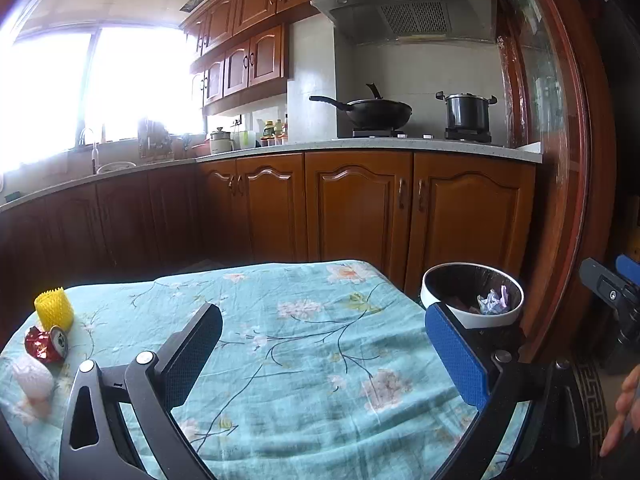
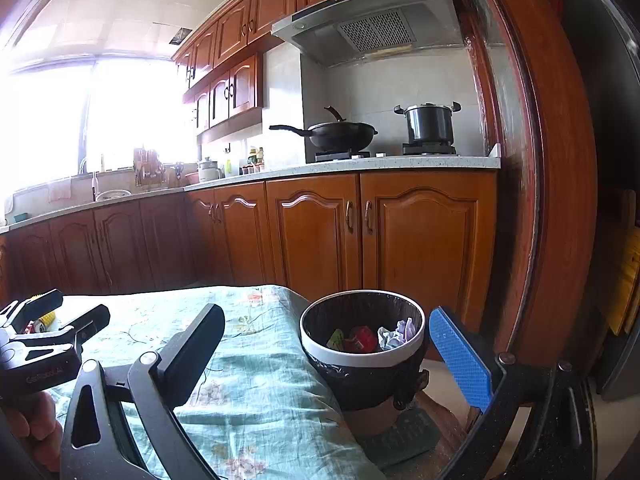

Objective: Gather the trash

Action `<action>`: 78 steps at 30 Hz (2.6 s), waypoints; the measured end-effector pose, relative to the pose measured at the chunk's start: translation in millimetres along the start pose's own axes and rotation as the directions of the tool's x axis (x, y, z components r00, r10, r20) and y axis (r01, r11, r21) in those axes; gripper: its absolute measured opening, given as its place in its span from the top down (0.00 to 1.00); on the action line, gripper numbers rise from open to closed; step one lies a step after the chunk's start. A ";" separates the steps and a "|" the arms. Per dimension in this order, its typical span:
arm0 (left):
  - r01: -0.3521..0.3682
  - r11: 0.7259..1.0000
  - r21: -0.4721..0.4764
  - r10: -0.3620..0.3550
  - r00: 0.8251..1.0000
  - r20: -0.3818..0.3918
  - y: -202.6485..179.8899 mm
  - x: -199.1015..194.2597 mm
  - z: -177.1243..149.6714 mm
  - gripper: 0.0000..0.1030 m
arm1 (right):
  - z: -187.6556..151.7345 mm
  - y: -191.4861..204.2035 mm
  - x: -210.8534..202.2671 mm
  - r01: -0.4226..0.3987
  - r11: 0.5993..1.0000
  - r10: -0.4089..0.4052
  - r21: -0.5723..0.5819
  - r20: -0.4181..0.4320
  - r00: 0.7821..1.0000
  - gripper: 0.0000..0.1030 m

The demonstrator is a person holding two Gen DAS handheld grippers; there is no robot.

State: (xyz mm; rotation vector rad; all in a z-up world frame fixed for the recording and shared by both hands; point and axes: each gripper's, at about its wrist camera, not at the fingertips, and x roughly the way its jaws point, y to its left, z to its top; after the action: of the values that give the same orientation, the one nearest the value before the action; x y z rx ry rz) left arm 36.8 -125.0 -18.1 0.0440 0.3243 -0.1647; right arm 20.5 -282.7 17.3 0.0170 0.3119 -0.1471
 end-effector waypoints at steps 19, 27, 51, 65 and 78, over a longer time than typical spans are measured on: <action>0.015 1.000 -0.003 -0.015 1.000 -0.008 11.7 7.6 -2.5 0.01 | -6.5 -0.9 7.8 -0.003 1.000 0.004 0.007 -0.035 0.999 0.00; 0.026 0.999 -0.022 -0.027 0.999 -0.029 15.8 12.4 -2.9 0.01 | -7.0 -1.2 8.5 -0.013 1.000 0.013 0.009 -0.037 0.999 0.00; 0.026 1.000 -0.006 -0.026 1.000 -0.015 15.2 11.3 -1.2 0.01 | -7.5 -5.2 10.8 -0.020 1.000 0.020 0.017 -0.042 0.999 0.00; 0.035 0.999 0.001 -0.035 0.999 -0.018 17.9 14.1 -1.9 0.01 | -5.8 -4.9 8.7 -0.016 1.000 0.017 0.017 -0.038 0.999 0.00; 0.038 0.999 0.003 -0.038 0.999 -0.018 17.9 14.7 -1.9 0.01 | -5.1 -4.4 7.9 -0.022 1.000 0.022 0.018 -0.035 0.999 0.00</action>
State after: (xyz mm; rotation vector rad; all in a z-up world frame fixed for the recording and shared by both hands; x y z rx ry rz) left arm 53.0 -109.5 -24.3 0.0428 0.3431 -0.2025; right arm 25.7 -288.0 10.1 0.0403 0.3457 -0.1277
